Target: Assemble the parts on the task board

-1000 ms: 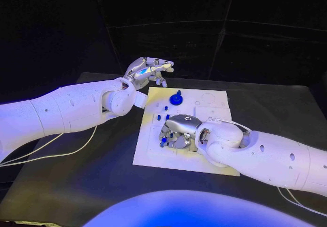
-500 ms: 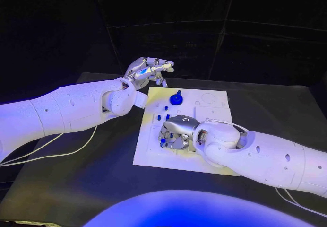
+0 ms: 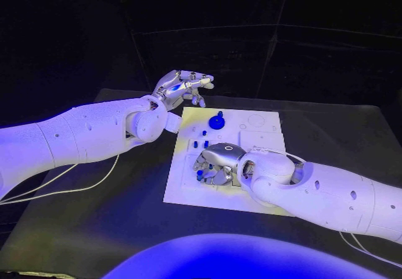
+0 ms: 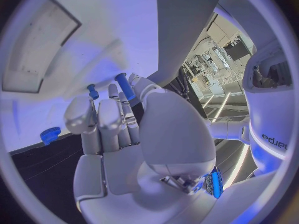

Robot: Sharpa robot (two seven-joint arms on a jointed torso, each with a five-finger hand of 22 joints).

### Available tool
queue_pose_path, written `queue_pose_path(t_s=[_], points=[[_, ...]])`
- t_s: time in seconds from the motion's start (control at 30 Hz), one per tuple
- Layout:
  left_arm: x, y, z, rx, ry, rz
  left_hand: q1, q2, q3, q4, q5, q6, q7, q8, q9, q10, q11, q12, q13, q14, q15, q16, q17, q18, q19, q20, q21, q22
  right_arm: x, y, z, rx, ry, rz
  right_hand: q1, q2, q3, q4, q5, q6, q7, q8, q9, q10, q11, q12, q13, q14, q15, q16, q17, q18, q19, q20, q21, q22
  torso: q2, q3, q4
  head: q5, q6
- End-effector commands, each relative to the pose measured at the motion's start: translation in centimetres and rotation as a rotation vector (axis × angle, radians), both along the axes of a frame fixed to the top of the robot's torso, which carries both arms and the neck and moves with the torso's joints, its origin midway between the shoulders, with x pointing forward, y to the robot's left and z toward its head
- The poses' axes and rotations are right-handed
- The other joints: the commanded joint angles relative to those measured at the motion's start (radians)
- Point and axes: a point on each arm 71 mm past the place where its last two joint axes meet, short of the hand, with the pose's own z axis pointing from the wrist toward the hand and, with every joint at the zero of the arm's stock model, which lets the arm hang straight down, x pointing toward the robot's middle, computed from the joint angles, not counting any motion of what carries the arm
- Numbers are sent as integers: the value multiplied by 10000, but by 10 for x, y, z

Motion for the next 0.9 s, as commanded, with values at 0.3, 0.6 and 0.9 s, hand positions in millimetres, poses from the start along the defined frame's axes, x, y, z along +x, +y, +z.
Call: queue_pose_path(t_s=[0.3,0.6,0.9], points=[[0,1,1,-77,6,-65,6,-1,-65,-36,42,-83,-12,58,9,-97,-16,70,16,-104,6,3,-24,134,-66,23,-70,-30,-4,-11,17,1631,-768,-435,-123,13,-1027,13,53,-693,-51,-1,30,-824,54,189,34,-70,91,-303,-457,-46,-366,81,-319,-614,-7,8,-15,-33,2],[1,5,1,-34,19,17,6,-1,-65,-36,42,-83,-12,58,9,-97,-16,70,16,-104,6,3,-24,134,-66,23,-70,-30,1,-57,41,2335,-484,-1510,12,173,-1826,75,195,-378,64,65,78,-848,44,815,130,-59,97,-324,-522,-25,-436,97,-427,-771,-22,0,-39,-262,95],[0,8,0,7,36,84,9,-4,-69,-41,42,-86,-12,62,9,-102,-16,76,16,-106,6,5,-27,134,-66,24,-73,-33,23,-150,62,2219,991,-5111,-819,290,-3029,1009,1559,818,-345,872,328,1938,-514,3390,1666,341,-355,824,864,-355,613,-310,601,1100,-79,-55,-176,-967,398]])
